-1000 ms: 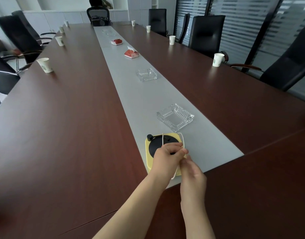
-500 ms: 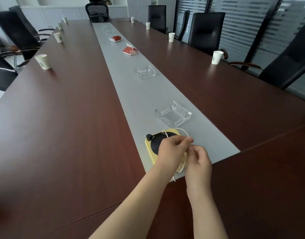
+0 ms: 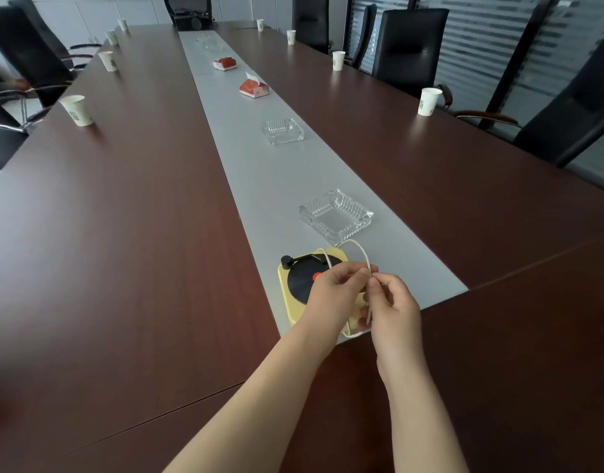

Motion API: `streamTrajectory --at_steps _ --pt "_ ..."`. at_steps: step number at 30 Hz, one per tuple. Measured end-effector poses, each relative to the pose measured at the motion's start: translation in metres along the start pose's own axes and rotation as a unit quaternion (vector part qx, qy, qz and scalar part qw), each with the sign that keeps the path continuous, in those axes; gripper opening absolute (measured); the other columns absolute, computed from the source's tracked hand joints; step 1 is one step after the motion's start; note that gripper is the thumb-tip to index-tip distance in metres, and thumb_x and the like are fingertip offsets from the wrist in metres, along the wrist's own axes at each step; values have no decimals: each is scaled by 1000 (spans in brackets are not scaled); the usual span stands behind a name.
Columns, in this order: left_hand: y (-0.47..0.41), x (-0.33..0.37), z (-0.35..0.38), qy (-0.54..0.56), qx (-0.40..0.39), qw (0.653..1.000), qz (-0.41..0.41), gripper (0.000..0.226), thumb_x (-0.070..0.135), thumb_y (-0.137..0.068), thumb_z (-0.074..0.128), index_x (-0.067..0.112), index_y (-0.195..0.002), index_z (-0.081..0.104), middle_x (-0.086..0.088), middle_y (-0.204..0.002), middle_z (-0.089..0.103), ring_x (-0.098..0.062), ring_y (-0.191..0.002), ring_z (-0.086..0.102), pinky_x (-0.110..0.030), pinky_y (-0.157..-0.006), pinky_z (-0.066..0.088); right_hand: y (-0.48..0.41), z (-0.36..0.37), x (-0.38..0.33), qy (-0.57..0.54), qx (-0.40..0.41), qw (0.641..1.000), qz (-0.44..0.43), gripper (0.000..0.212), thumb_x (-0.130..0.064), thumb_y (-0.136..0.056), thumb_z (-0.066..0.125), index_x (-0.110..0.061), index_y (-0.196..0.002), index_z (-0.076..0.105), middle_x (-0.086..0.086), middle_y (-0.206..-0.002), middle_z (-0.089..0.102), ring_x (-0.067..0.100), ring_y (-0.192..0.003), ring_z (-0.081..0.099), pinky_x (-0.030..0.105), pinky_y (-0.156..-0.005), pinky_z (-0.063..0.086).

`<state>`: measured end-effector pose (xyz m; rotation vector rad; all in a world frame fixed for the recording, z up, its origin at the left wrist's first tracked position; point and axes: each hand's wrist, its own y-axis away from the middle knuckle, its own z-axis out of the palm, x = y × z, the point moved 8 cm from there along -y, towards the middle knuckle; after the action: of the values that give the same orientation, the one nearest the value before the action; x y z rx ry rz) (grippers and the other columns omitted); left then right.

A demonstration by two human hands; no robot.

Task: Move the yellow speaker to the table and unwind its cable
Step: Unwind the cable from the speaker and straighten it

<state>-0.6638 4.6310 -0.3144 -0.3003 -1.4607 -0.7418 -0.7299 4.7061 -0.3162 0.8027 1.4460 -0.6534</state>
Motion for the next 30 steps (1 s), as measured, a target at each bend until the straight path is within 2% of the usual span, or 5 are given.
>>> streamTrajectory --at_steps 5,10,21,25,30 --pt "2 9 2 61 -20 998 4 18 14 -93 53 10 -89 71 -12 -75 58 -12 -44 50 -22 -42 42 1 -1 4 -112 4 993 47 20 -16 -93 56 -17 -78 68 2 -69 64 15 -62 59 34 -66 51" --pt "-2 14 -6 61 14 998 24 23 17 -93 53 21 -80 71 -7 -102 64 -18 -99 62 -29 -76 49 10 3 24 -84 -51 994 56 22 -15 -94 53 -16 -79 69 0 -70 70 17 -75 66 36 -83 53" --pt "0 14 6 38 27 999 23 18 18 -93 53 17 -83 67 1 -82 68 -11 -82 64 -27 -85 48 5 -16 -3 -72 11 997 18 21 -16 -96 48 -12 -81 62 0 -62 48 11 -49 41 22 -42 41" --pt "7 2 13 -6 13 1000 -13 18 23 -91 59 8 -84 67 -3 -74 65 -15 -49 56 -28 -54 49 7 -23 0 -70 7 997 26 23 -17 -95 51 -5 -84 66 -3 -54 49 9 -44 42 19 -39 41" --pt "12 0 20 -129 14 991 17 16 21 -88 61 17 -75 69 7 -73 65 -10 -77 61 -25 -78 48 5 -43 6 -3 29 999 18 21 -20 -91 58 -16 -72 65 2 -58 56 13 -49 50 28 -48 51"
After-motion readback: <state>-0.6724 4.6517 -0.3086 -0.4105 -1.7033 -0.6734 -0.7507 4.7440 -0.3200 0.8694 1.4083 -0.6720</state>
